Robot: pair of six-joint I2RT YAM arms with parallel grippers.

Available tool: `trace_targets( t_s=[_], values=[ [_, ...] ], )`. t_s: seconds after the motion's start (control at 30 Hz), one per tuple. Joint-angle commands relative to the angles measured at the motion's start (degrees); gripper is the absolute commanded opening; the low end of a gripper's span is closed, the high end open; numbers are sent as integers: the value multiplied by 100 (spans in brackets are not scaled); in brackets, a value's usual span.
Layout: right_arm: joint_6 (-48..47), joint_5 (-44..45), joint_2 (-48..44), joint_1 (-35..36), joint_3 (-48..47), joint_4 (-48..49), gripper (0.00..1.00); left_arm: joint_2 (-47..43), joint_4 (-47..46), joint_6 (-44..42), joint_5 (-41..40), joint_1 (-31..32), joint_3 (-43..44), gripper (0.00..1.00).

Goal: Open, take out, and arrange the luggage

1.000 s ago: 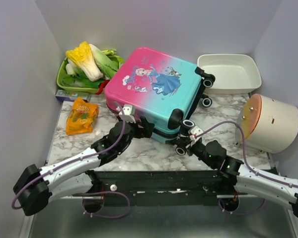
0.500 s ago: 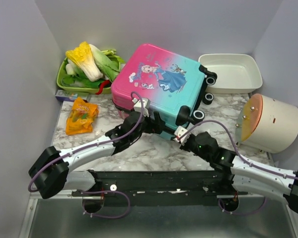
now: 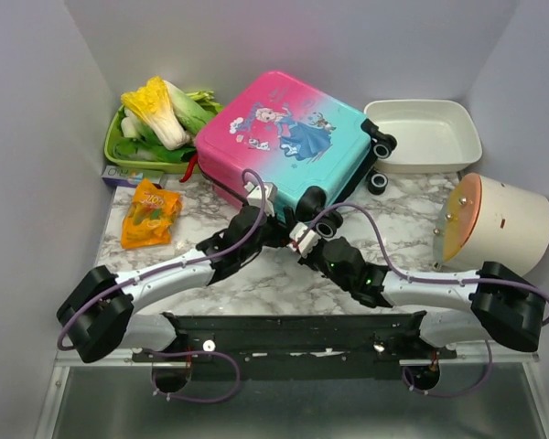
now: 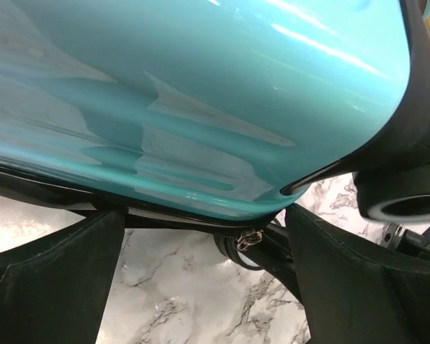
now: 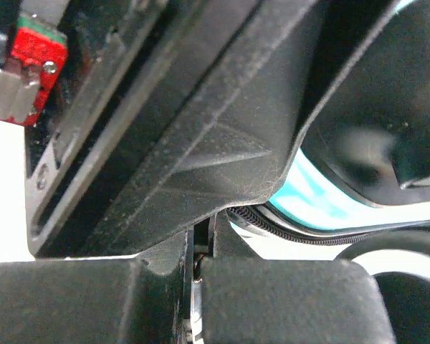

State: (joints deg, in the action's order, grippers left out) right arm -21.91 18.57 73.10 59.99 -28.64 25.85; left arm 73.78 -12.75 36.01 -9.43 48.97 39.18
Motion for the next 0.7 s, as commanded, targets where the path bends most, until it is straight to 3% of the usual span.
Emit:
trace_targets(
  t_s=[0.0, 0.13, 0.43, 0.53, 0.67],
  values=[
    [389, 770, -77, 206, -291, 2681, 1, -293, -272, -6, -392, -2, 11, 99],
    [792, 1052, -173, 198, -177, 2706, 1, -539, -79, 169, -674, -220, -51, 99],
    [1031, 1501, -612, 198, 253, 2364, 1, -1524, 229, 81, -498, -2030, -69, 99],
    [1127, 1562, -779, 206, 447, 2320, 1, -1297, 176, 64, -341, -2864, 194, 99],
    [1119, 1518, -1016, 198, 562, 2153, 1, -550, 169, 169, 493, -3814, 985, 99]
  ],
)
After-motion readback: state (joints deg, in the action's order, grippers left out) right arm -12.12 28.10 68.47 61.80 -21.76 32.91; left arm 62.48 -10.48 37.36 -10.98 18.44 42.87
